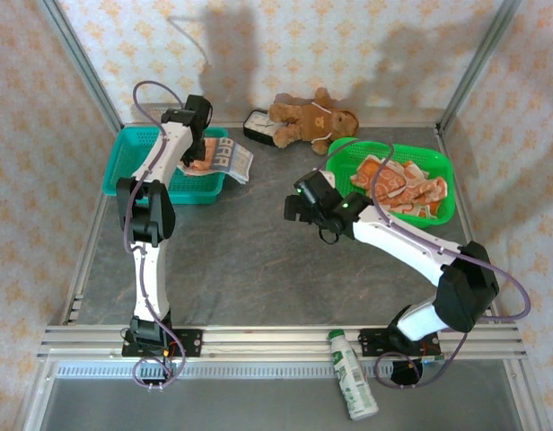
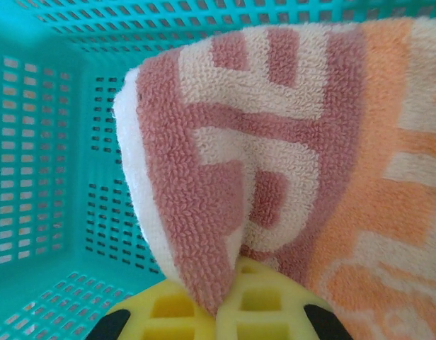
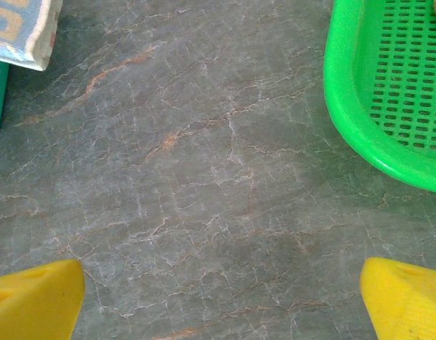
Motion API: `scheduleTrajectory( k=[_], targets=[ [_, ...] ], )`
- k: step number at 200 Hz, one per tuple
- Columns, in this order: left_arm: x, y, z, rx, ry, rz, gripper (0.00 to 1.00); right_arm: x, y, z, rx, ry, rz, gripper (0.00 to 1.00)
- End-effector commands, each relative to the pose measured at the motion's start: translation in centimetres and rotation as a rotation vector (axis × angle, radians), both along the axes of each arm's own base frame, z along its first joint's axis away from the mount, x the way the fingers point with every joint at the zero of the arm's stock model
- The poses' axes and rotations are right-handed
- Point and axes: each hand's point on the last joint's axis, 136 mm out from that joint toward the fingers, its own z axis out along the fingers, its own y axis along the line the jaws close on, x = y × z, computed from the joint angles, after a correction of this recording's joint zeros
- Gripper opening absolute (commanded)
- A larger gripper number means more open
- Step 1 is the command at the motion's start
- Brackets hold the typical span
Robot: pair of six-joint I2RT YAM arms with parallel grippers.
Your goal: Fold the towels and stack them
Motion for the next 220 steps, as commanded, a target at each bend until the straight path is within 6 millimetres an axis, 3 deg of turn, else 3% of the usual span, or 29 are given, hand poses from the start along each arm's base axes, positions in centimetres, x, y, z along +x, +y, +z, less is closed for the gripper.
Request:
scheduleTrajectory(
  k=[1, 33, 92, 138, 205, 216, 220],
  targets=[
    [0.6, 2.2, -0.6, 0.039, -0.002, 0.038, 0.00, 0.5, -0.4, 0.4, -0.033, -0.005, -0.007, 0.99],
    [0.1, 4.3, -2.2, 0.066, 0.041, 0.070, 0.00, 0.9, -0.5, 0.7, -0.038, -0.017, -0.013, 0.99],
    [-0.3, 6.5, -2.9, 0.059, 0.059, 0.094, 0.00, 1.4, 0.0, 0.2, -0.043, -0.002, 0.000, 0.99],
    [-0.3, 8.5, -2.7, 0.126, 0.072, 0.111, 0.00, 1.5, 0.0, 0.0, -0.045, 0.007, 0.006, 0.99],
    [1.4, 11.0, -1.9, 0.274, 0.052, 0.135, 0.00, 1.3, 0.3, -0.7, -0.043, 0.037, 0.024, 1.00],
    [1.7, 11.3, -1.5, 0.295, 0.037, 0.147, 0.27, 1.2, 0.3, -0.8, -0.040, 0.042, 0.025, 0.99],
    [1.9, 11.5, -1.2, 0.302, 0.030, 0.152, 0.31, 1.1, 0.3, -0.8, -0.040, 0.045, 0.025, 0.99]
  ],
)
